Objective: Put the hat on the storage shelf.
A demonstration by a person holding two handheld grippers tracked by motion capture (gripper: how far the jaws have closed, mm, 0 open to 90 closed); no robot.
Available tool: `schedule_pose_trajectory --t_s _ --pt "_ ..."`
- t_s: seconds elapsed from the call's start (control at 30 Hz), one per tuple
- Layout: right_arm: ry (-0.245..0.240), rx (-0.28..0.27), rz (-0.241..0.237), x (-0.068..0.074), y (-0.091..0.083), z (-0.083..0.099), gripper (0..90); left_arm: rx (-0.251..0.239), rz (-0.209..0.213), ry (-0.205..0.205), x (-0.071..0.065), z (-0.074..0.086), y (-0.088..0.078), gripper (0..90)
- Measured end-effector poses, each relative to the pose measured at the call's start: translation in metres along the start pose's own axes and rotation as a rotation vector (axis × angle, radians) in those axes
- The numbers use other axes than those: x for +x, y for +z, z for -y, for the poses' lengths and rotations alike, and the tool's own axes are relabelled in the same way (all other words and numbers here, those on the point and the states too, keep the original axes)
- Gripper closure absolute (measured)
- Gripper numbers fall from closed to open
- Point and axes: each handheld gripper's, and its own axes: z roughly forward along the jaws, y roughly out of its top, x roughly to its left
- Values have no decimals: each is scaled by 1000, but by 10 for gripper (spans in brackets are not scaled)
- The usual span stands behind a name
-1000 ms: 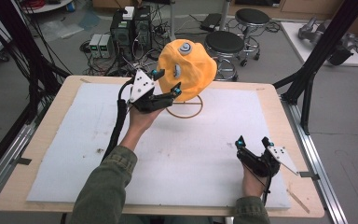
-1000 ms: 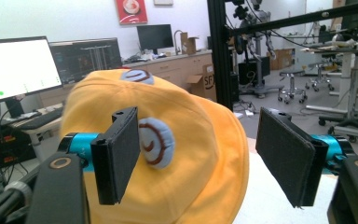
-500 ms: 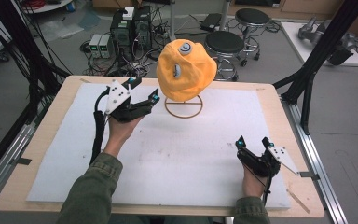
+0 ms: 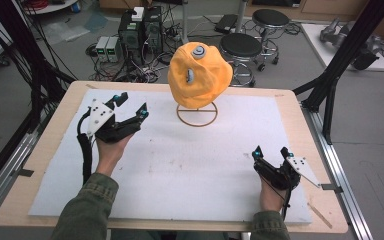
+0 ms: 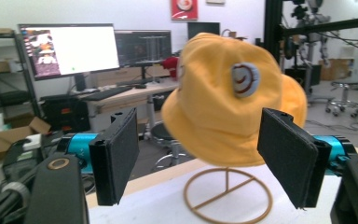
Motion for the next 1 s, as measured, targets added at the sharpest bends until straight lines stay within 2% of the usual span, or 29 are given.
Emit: schedule_pose_trajectory --t_s 0.1,0.13,0.27,0.53,0.63,0.77,1.0 --pt "-2 1 1 1 0 0 54 -8 -47 -35 10 7 -15 294" --pt "-2 1 1 1 0 0 54 -8 -47 -35 10 7 -15 294" --pt "-4 -3 3 1 0 0 54 -5 -92 -52 22 13 -31 292" --pt "-13 8 3 1 0 1 54 0 -206 -94 45 31 -67 289" --pt "-19 8 0 2 0 1 54 -8 -253 -131 53 39 -83 290" --pt "-20 12 3 3 0 1 54 3 -319 -93 61 46 -99 289" --pt "-30 20 4 4 1 2 54 21 -396 -116 73 59 -120 291"
